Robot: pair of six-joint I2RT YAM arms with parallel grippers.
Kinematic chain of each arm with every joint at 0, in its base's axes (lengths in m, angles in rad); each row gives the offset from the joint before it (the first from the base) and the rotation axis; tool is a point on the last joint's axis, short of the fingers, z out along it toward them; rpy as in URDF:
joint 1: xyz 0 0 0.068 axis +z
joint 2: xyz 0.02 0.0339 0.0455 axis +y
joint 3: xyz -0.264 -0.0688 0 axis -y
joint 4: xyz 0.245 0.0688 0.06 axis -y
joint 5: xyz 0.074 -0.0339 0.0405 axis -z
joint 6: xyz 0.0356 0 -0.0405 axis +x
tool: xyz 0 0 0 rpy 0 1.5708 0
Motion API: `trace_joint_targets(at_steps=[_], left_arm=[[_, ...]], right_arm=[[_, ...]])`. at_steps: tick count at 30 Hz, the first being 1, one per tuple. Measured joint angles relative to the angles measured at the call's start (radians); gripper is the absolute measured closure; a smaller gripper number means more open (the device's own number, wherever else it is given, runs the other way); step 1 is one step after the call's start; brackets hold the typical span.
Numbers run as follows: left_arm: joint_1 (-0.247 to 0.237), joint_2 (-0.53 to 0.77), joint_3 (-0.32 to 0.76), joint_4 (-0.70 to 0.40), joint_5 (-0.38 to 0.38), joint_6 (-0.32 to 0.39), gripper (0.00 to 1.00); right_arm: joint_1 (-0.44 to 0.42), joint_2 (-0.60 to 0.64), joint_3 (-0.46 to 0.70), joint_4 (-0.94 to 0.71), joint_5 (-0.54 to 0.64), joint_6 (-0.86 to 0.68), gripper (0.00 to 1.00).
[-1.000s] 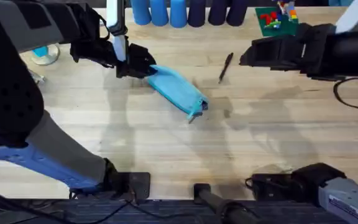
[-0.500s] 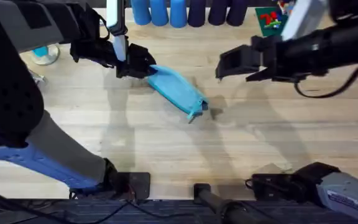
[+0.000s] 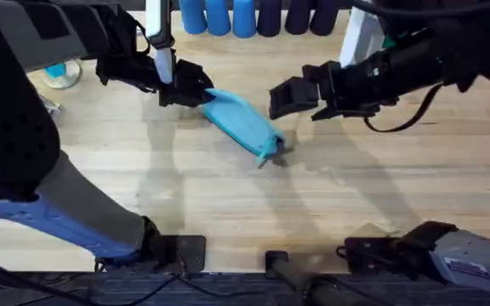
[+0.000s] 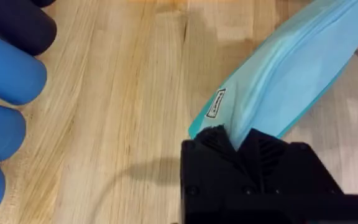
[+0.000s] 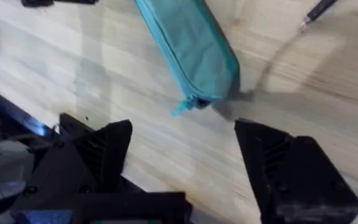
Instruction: Unzip the bag, pick up the pens from the table one at a time and place them inside, then zip the bag closed.
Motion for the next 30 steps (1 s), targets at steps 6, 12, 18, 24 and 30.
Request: trace_joint_targets(at_steps=[6,12,18,24,30], left_arm=[[0.000,0.000,0.000,0.000,0.000,0.000,0.958],[0.000,0.000,0.000,0.000,0.000,0.000,0.958],[0.000,0.000,0.000,0.000,0.000,0.000,0.958],[0.000,0.000,0.000,0.000,0.000,0.000,0.958],[0.000,0.000,0.000,0.000,0.000,0.000,0.958]], right_arm=[[0.031,0.000,0.000,0.015,0.052,0.094,0.005],[0.083,0.000,0.000,0.014,0.143,0.193,0.005],[0.140,0.000,-0.020,0.035,0.213,0.301,0.005],[0.210,0.000,-0.041,0.053,0.299,0.369,0.005],[0.264,0.006,-0.043,0.055,0.360,0.425,0.005]])
